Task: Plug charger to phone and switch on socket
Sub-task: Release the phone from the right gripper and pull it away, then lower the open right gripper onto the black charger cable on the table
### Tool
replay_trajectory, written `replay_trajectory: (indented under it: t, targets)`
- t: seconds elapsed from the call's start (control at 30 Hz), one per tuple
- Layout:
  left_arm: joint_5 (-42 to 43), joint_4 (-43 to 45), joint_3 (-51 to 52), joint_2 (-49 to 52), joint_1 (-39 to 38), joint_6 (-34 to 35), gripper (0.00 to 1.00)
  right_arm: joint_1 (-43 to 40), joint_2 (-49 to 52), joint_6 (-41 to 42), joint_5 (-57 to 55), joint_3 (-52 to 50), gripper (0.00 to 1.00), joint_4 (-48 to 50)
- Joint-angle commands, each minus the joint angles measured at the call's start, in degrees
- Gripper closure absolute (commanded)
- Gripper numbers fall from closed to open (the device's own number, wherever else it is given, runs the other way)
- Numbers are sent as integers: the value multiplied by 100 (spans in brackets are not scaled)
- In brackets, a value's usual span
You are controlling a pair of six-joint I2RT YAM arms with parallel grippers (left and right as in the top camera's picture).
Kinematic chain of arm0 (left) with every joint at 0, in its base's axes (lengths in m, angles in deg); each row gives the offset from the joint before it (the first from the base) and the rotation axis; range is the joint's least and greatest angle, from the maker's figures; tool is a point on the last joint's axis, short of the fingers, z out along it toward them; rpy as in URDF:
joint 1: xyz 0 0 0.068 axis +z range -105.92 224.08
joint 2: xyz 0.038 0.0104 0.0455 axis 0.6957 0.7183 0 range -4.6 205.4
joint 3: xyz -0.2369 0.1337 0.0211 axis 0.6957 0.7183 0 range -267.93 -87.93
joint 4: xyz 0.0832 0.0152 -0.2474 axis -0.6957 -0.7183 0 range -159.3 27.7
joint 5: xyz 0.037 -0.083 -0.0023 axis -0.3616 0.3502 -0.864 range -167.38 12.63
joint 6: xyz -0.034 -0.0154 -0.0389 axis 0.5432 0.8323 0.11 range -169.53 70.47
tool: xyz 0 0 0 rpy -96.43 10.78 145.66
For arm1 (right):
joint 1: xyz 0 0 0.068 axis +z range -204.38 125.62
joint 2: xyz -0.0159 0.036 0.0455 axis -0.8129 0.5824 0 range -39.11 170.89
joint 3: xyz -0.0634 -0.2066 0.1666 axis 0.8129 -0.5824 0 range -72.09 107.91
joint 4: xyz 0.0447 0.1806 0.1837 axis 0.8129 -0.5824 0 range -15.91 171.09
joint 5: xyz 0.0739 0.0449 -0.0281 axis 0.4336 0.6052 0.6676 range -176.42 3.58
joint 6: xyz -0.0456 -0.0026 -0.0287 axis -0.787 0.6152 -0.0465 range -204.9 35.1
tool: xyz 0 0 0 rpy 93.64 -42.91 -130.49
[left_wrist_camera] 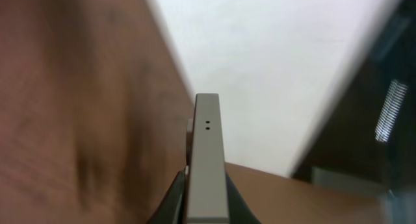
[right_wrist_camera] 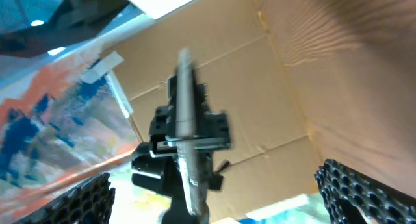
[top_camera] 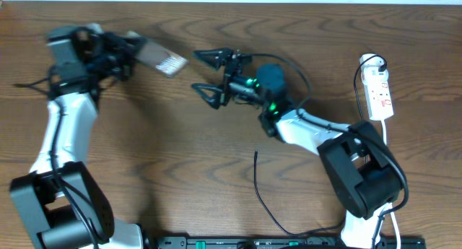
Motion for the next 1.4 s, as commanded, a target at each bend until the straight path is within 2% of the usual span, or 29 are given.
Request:
replay_trajectory:
  t: [0.0, 0.1, 0.23, 0.47, 0.6, 0.73, 0.87, 1.0, 1.13, 1.23, 1.37]
  targets:
    - [2426, 918, -103, -37, 686, -11, 93, -444, -42, -1373, 997, 70, 1, -345]
    - [3766, 1633, -103, -37, 1034, 24, 93, -686, -42, -2557, 1495, 70, 1, -855]
    - [3768, 1617, -66, -76, 1132, -7, 93, -870, -42, -4172, 1773, 70, 1, -1784]
    - [3770, 1615, -63, -74, 787, -588, 93, -1158, -42, -5698, 1759, 271, 1, -3663]
    - [3768, 1613, -63, -74, 605, -855, 93, -1244, -42, -6852, 1167, 949, 1, -5949]
    - [3687, 1611, -61, -72, 466, -951, 92, -1167, -42, -7901, -614, 2155, 1, -8784]
    - [3563, 1609, -35, -72, 350, -977, 93, -997, -42, -8262, -1856, 3268, 1, -10590]
    - [3539, 1311, -24, -66, 247, -1443, 93, -688, -42, -8352, -2302, 3617, 1, -11530]
    - [3536, 463, -24, -66, 125, -2396, 93, -236, -13, -8021, -2964, 3464, 1, -12104]
    - [3536, -83, -24, -63, 103, -2929, 93, 103, -11, -7742, -3147, 3167, 1, -12111]
    - [3539, -284, -24, -61, 107, -3091, 93, 393, -2, -7587, -3178, 2704, 1, -12041]
